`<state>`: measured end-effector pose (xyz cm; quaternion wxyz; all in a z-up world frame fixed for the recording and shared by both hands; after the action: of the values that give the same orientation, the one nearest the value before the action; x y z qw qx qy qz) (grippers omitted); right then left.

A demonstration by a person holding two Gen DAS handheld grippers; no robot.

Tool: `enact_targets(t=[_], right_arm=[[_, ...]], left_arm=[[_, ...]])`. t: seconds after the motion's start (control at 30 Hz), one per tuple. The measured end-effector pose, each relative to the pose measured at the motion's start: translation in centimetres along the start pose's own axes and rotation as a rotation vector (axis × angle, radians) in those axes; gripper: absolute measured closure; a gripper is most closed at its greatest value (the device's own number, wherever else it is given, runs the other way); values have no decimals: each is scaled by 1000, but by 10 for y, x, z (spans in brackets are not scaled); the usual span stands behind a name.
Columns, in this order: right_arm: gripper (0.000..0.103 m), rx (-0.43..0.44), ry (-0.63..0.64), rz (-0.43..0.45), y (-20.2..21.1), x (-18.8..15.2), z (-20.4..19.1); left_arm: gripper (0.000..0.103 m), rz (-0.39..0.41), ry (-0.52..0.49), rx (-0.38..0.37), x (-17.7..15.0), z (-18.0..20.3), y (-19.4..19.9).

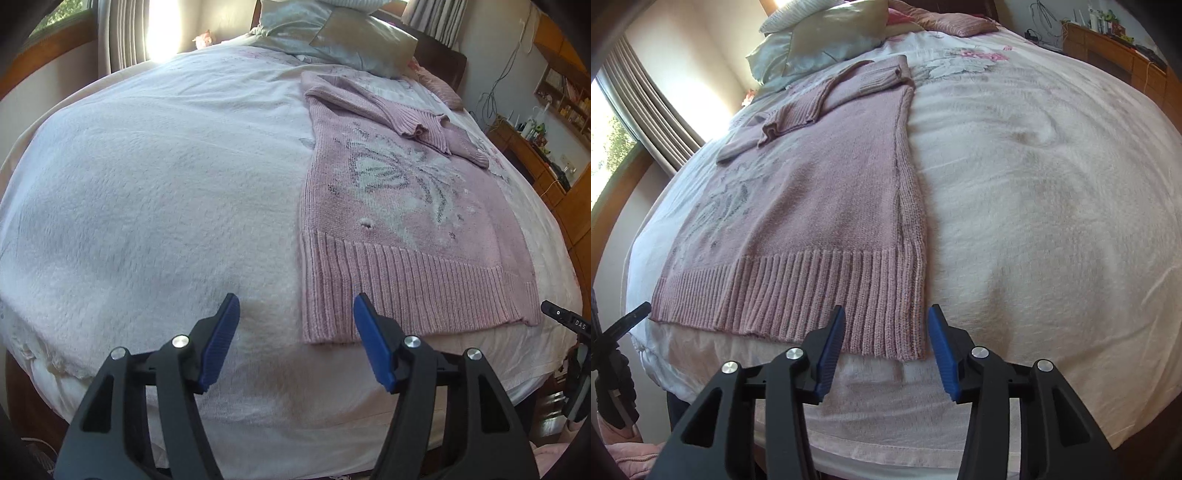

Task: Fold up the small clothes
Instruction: 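Move both tools back toward the ribbed sweater hem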

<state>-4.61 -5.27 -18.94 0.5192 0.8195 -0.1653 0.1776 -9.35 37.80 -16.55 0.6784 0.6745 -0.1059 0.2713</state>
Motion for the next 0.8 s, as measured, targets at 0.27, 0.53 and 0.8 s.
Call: enact_targets(t=[0.27,0.53,0.8], right_arm=[[53,18,-44,-11,-7,-6,19],[52,44,-51,-10,-12,-6,20],[52,73,-29,-22,-16,-2,15]], left_arm=[[34,-12,-17,-18,-2,12,-2],[34,-29,-7,-45,-1,20,-5],[35,-88,54,-168,-2,36,-18]])
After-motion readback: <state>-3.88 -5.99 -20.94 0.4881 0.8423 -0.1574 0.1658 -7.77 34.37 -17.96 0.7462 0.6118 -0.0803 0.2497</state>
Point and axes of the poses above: each gripper's, at about its wrist camera, not at the fingertips, and y roughly against the way its jaws point, z to its right, x to its top, the point moved 10 cm from there along -y, roughly the way its jaws point, and after that the axes turned 9 degrees about x, right-handed, at the moved point
